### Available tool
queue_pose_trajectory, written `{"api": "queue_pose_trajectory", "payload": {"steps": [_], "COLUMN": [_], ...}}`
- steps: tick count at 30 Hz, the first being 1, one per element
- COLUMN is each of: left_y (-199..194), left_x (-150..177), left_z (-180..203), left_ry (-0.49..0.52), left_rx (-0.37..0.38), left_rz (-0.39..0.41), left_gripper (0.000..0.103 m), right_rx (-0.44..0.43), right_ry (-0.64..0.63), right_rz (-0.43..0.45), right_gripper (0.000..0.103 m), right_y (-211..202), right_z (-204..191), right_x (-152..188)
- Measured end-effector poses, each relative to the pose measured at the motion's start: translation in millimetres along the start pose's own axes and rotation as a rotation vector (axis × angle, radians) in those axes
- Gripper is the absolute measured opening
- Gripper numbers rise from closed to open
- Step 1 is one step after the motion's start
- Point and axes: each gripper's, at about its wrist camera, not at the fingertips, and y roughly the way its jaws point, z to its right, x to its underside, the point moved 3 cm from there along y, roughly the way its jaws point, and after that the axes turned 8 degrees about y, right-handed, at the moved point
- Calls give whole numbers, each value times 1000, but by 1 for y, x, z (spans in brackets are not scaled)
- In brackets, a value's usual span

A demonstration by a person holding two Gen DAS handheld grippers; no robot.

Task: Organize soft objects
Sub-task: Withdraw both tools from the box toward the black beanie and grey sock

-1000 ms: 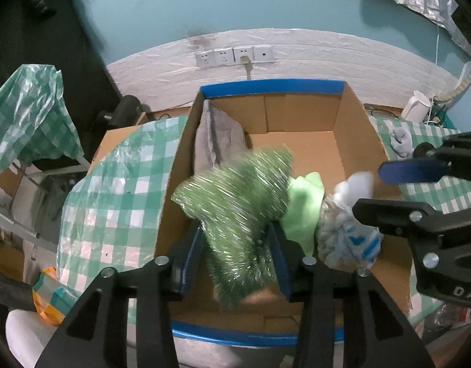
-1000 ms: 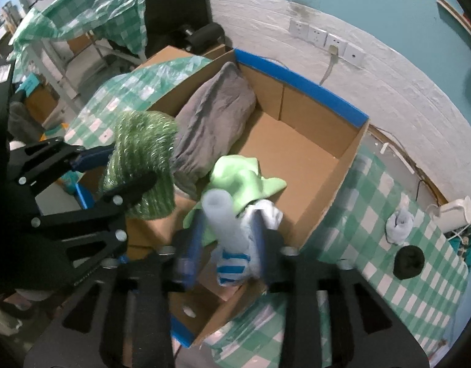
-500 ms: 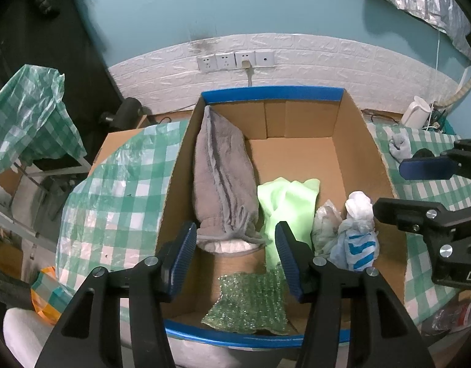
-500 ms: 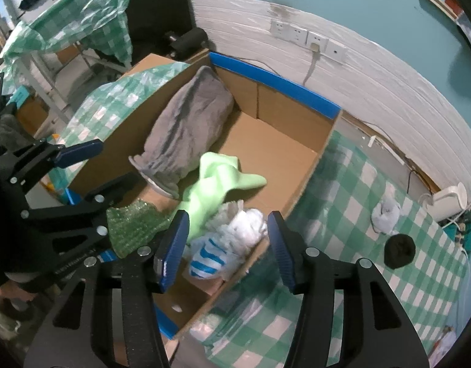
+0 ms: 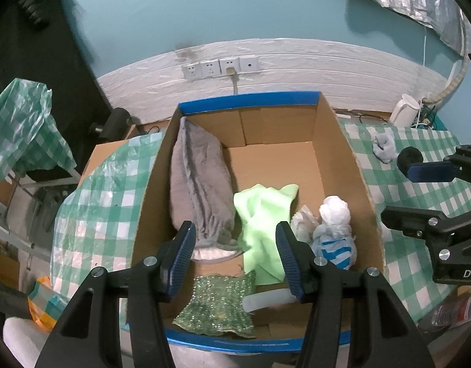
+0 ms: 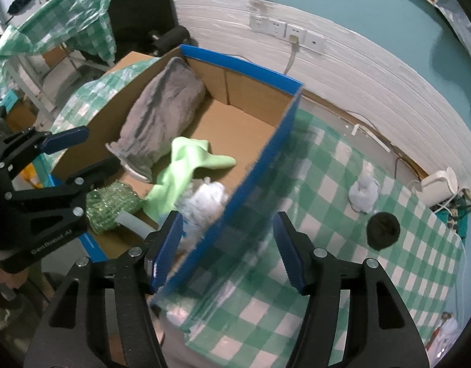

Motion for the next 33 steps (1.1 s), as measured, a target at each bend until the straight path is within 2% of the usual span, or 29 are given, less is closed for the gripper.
{"api": "queue_pose_trajectory", "payload": {"steps": [18,22,33], "left_y": [-7,-9,-9], "left_x": [-17,-20,-31], "left_z": [56,72,107], "left_ry": [90,117,155], "left_rx": [32,37,48], "left_rz": [24,26,24], "left_gripper": [63,73,74], "right_rx": [82,92,130], "right_ry": [87,109,153], "right_rz": [-2,4,11], "right_gripper": [66,67,67], "right_y": [-10,-15,-24], "right_z": [70,85,122], "right_x": [43,52,75]}}
